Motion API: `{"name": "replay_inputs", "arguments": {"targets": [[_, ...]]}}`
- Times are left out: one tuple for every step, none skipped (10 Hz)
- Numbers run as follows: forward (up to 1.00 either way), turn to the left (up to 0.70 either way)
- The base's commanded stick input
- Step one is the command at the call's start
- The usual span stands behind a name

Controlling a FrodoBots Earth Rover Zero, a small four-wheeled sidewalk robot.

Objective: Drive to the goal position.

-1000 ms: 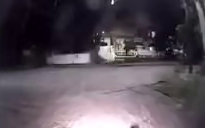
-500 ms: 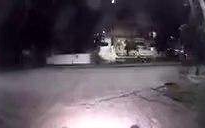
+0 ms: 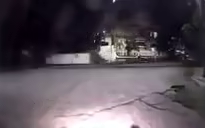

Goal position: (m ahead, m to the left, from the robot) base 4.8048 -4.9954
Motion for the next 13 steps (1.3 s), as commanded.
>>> {"name": "replay_inputs", "arguments": {"targets": [[0.6, 0.0], [0.6, 0.0], [0.6, 0.0], [0.6, 0.0], [0.6, -0.18], [0.6, -0.6], [0.6, -0.6], [0.6, -0.6], [0.6, -0.6], [0.6, -0.6], [0.6, -0.6], [0.6, -0.6], [0.6, -0.6]]}}
